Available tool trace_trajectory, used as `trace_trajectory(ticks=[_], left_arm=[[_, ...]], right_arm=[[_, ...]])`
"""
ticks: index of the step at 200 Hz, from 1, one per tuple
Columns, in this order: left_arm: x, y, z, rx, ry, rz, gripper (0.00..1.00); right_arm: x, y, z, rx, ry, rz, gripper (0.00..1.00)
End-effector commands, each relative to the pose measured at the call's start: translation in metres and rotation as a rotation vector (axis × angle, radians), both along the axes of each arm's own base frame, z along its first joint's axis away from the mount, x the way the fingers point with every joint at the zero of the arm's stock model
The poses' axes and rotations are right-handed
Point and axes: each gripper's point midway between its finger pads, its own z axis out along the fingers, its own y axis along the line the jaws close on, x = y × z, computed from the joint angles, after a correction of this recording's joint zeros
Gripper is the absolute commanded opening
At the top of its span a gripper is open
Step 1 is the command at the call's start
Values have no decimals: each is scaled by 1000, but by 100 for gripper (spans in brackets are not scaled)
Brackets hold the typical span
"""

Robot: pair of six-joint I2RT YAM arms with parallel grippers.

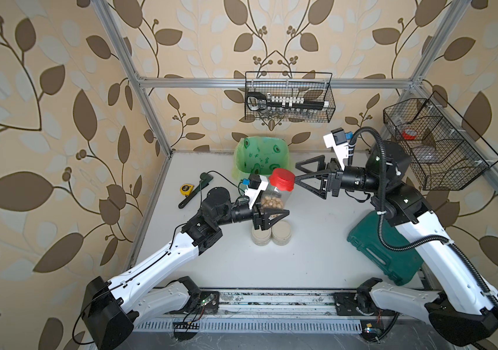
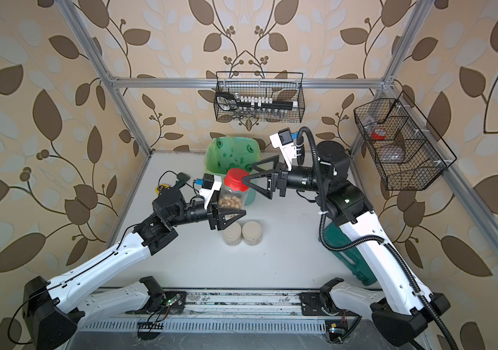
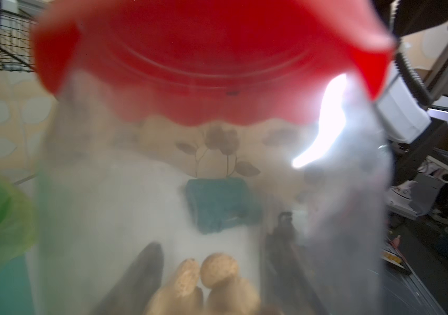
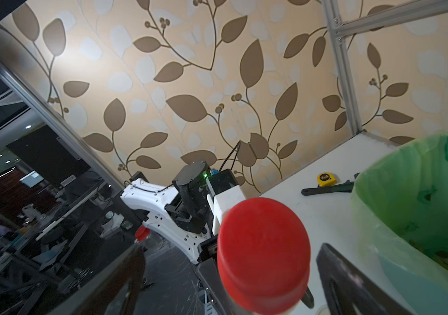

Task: Empty moldy peanuts from jars
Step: Unscrew the lid from the jar.

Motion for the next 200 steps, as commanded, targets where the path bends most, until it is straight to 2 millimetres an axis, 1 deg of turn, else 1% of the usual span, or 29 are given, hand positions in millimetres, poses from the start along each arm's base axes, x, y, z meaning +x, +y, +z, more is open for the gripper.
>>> trace_trajectory(ticks=[1,20,40,55,72,102,104,115,140,162,179,200], left_arm=[[25,18,8,-5,-91,184,44],[32,24,8,-8,-109,245,43],[38,29,9,-9,-125,288,43],[40,32,11,-16,-136,314,42],[41,36,12,-20,-147,338,41],[41,40,12,-25,-156,362,40],[41,41,12,-23,-156,363,40],[41,40,12,-20,-158,361,40],[43,37,8,-4,-150,354,40],[43,36,7,-7,-147,351,40],[43,36,7,-8,-147,350,40],[41,37,9,-12,-151,349,40]], right_arm=[[16,-7,3,25,21,-171,98],[20,-5,7,12,13,-275,98],[34,0,1,-8,40,-366,98],[46,8,-7,-24,77,-387,98],[55,16,-13,-24,95,-402,98],[69,25,-15,-11,110,-426,98],[66,30,-15,-11,110,-413,98],[66,40,-15,-16,113,-396,98],[65,54,-13,-34,111,-377,97],[62,62,-10,-43,104,-368,96],[61,67,-14,-64,106,-363,95],[63,67,-19,-84,102,-383,95]])
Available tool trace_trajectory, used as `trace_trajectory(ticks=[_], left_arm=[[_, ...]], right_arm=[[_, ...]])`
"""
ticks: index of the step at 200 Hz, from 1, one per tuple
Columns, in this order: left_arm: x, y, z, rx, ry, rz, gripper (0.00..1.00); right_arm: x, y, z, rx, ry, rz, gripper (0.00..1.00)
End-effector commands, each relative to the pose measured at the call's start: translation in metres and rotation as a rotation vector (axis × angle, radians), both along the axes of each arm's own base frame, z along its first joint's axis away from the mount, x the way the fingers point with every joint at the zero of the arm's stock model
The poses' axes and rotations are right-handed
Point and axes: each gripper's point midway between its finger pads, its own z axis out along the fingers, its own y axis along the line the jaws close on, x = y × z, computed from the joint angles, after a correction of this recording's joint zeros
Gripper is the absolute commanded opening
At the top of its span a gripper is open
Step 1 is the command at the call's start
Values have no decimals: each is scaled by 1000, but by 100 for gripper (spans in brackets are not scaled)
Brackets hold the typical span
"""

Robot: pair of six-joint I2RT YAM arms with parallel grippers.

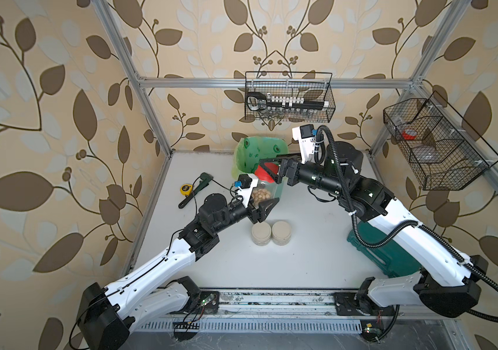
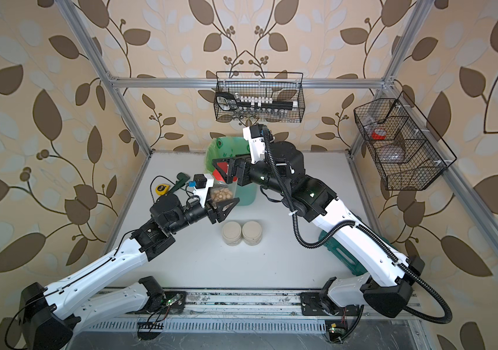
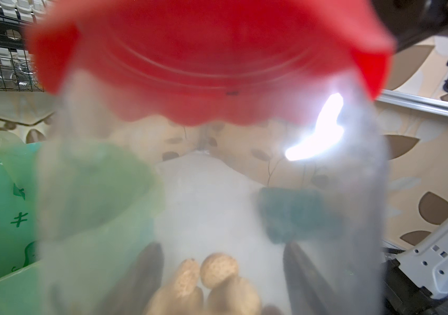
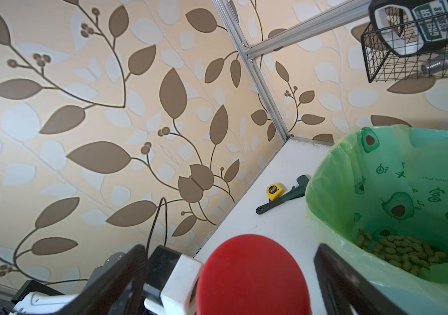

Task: Empty moldy peanuts from jars
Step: Unscrew the lid from the jar.

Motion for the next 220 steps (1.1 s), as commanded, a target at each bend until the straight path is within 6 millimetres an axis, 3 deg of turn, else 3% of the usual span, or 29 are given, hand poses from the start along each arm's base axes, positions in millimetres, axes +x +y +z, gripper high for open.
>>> trace_trajectory(ticks=[1,72,128,170,220], left_arm=[[0,5,21,-42,-76,19,40],[0,5,22,-39,-75,13,40],[-1,3,21,-30,-64,5,40],[-2,2,20,-37,-47,-8,40],[-7,-4,23,-67,-13,-60,40]], right_arm=[[4,-1,-1,-30,-6,-36,95],[13,9,-14,-67,12,-46,94],[8,11,-10,-82,-6,-45,75],[3,8,-9,-103,-9,-33,47],[-16,6,0,-109,-25,57,38]])
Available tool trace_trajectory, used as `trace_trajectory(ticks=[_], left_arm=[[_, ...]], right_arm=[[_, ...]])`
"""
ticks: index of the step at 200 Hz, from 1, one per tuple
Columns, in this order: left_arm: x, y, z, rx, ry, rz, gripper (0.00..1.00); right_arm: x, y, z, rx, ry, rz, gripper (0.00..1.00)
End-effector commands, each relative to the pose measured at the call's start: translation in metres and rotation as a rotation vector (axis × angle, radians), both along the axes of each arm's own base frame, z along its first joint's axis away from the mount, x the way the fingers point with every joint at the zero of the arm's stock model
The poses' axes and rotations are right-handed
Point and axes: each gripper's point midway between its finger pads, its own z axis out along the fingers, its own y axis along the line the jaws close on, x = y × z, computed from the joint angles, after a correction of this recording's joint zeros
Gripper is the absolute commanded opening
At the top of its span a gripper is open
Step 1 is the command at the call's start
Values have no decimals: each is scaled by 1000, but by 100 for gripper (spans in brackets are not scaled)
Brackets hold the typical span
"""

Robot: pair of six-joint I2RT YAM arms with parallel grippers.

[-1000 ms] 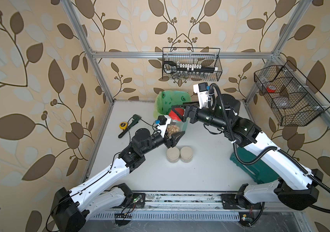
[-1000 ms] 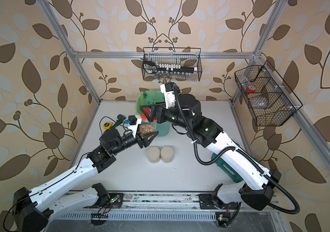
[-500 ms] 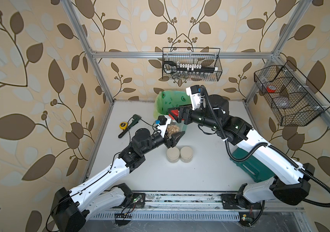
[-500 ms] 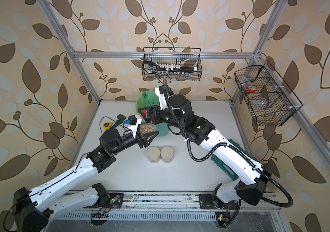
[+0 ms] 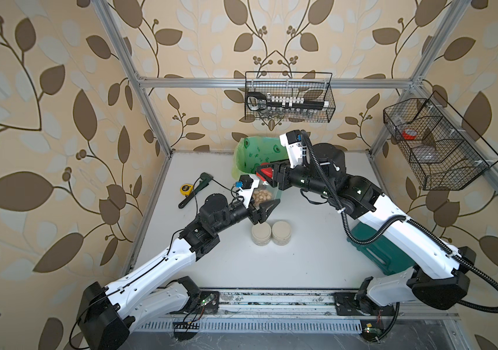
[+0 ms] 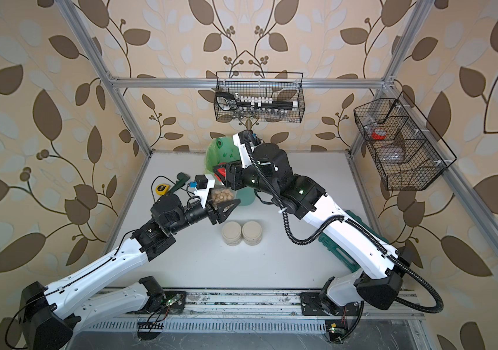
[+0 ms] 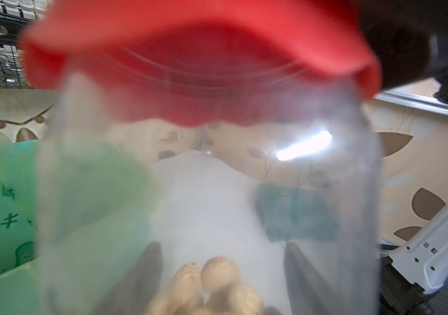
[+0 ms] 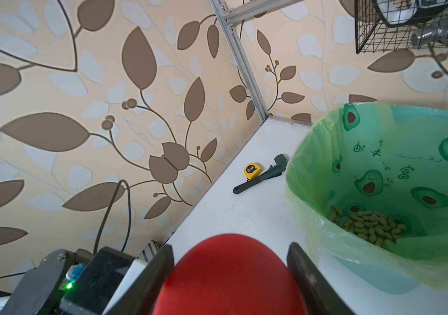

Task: Empty moldy peanuts from jars
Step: Unscrew the lid from the jar.

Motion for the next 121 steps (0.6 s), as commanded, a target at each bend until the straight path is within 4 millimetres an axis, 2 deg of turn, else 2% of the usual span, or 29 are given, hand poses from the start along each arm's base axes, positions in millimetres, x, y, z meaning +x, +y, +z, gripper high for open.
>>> trace_trajectory(ticks=[1,31,55,58,68,121], left_arm=[[-5,-1,24,-66,-19,-36,40],[-14,-8,31,-89,-4,-111,40],[-21,-14,34,-96,9,-172,40],[-22,-15,34,-98,11,-180,40],[-23,-17,35,-105,19,-205,39],[-42,-30,52,-143,59,-409,39]], right_arm=[[-22,-7,37,52,-56,81,38],[-35,-16,51,108,-59,174,29],[-55,-20,67,188,-52,336,22],[-51,-25,68,194,-50,334,21],[-57,-29,74,211,-53,381,19],[-96,-39,84,254,-83,729,16]])
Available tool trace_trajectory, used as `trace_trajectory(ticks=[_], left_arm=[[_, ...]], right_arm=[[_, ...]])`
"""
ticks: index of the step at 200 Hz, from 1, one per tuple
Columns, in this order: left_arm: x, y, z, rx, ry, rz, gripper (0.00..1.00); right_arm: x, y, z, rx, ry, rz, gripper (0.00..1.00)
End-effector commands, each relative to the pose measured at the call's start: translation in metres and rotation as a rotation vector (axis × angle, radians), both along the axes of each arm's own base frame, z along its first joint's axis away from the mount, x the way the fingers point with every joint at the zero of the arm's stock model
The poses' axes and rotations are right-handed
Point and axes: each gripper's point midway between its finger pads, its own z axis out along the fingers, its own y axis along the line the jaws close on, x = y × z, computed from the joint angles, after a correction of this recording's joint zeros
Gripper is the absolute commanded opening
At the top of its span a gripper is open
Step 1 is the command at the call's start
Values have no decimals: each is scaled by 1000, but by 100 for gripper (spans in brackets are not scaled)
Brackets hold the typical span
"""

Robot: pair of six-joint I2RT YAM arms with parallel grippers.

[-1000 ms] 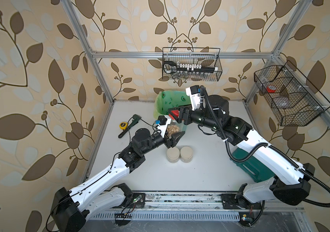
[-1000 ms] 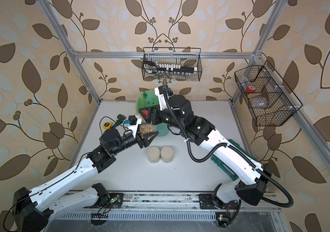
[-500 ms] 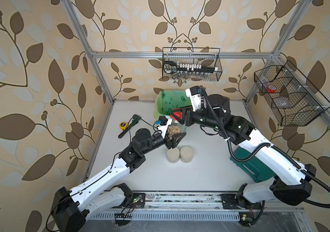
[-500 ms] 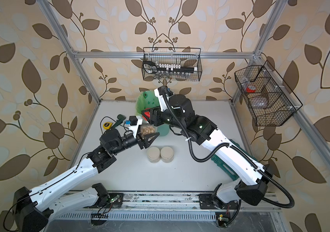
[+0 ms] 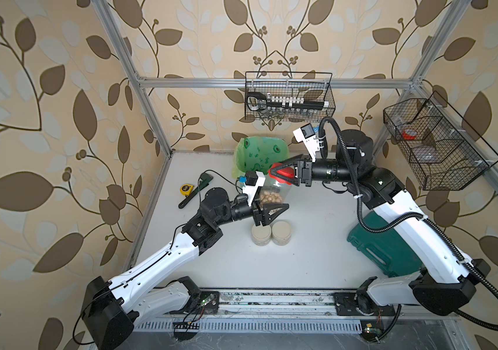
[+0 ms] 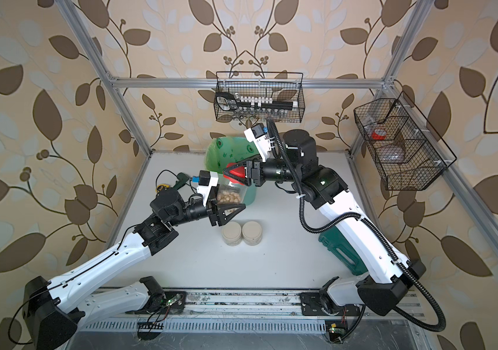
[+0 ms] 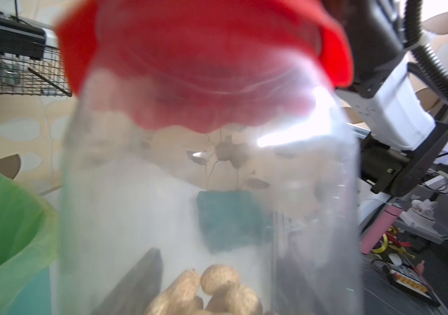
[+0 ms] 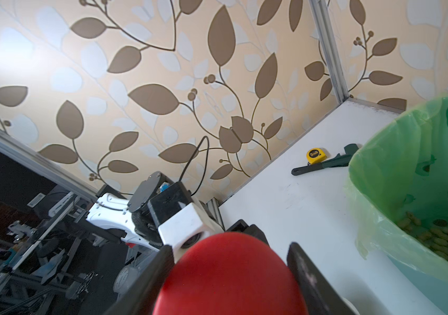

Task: Empty moldy peanuts from jars
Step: Unscrew the lid from the jar.

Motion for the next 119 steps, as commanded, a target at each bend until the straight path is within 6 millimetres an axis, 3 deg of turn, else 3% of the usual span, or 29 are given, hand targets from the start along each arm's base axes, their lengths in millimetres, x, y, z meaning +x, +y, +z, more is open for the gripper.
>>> trace_trajectory(ticks=[1,53,119], left_arm=[[-7,-1,18,-37,1,-94,38],[-20,-11,18,-26,30,-238,38],[-29,-19,11,-11,58,-356,38]], right_arm=[[-63,-11,51,138,-116,307,16],[-87,-23,65,180,-189,520,12],[-91,-27,73,185,-231,640,12]])
